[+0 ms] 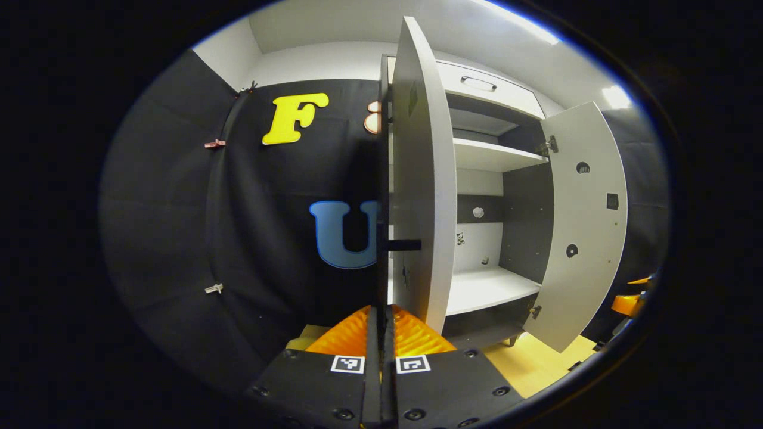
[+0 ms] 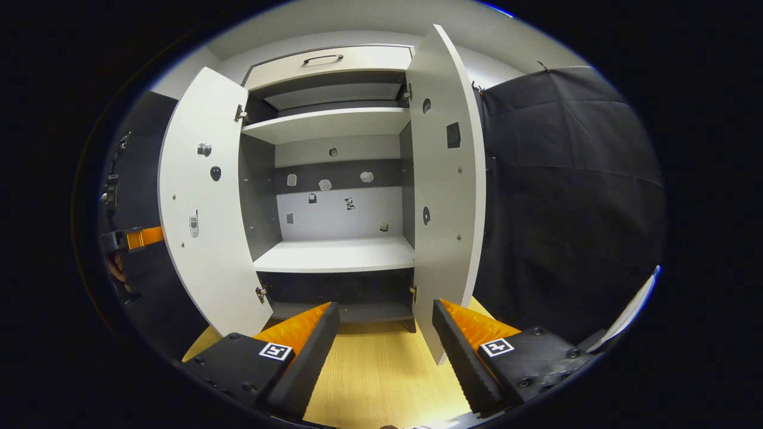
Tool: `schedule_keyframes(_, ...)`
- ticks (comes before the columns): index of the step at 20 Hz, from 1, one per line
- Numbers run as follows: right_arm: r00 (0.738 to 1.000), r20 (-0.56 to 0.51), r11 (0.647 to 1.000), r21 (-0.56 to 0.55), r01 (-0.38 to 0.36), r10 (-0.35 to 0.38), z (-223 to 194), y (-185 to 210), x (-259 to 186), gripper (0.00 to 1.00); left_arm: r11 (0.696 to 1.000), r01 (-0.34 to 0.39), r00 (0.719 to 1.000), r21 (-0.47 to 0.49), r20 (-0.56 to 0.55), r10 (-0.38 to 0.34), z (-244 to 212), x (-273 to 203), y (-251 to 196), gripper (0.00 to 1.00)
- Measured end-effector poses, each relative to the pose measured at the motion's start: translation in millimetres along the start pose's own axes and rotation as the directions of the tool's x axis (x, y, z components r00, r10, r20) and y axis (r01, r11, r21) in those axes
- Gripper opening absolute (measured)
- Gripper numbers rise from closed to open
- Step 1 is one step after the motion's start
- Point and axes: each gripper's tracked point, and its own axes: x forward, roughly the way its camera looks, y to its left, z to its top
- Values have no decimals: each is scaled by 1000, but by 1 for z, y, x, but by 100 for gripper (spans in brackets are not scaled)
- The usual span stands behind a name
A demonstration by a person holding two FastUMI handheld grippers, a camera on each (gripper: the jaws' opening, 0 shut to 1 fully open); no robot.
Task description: Open the right door of the double-door shoe cabinet with the right hand, and open the left door with the left hand.
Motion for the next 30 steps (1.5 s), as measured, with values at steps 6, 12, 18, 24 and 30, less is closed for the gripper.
schedule_keyframes(6,997,23,997,-2,-72,72,16,-31,-2,99,998,-35,999,-54,38,38,15,-58,-55,3)
schedule_keyframes(12,989,78,992,-7,-129,129,35,-72,-22,98,991,-29,998,-134,59,37,4,-95,-145,19)
schedule_keyframes(18,973,148,984,-4,-176,175,61,-97,-31,98,982,-169,985,-82,19,171,-25,-131,-173,86)
schedule_keyframes(24,968,163,981,15,-194,189,49,-94,-40,98,975,-216,976,-59,12,217,-31,-144,-174,95)
schedule_keyframes(30,967,202,986,25,-167,159,42,-86,-41,98,980,-196,980,-24,41,197,-32,-134,-159,95)
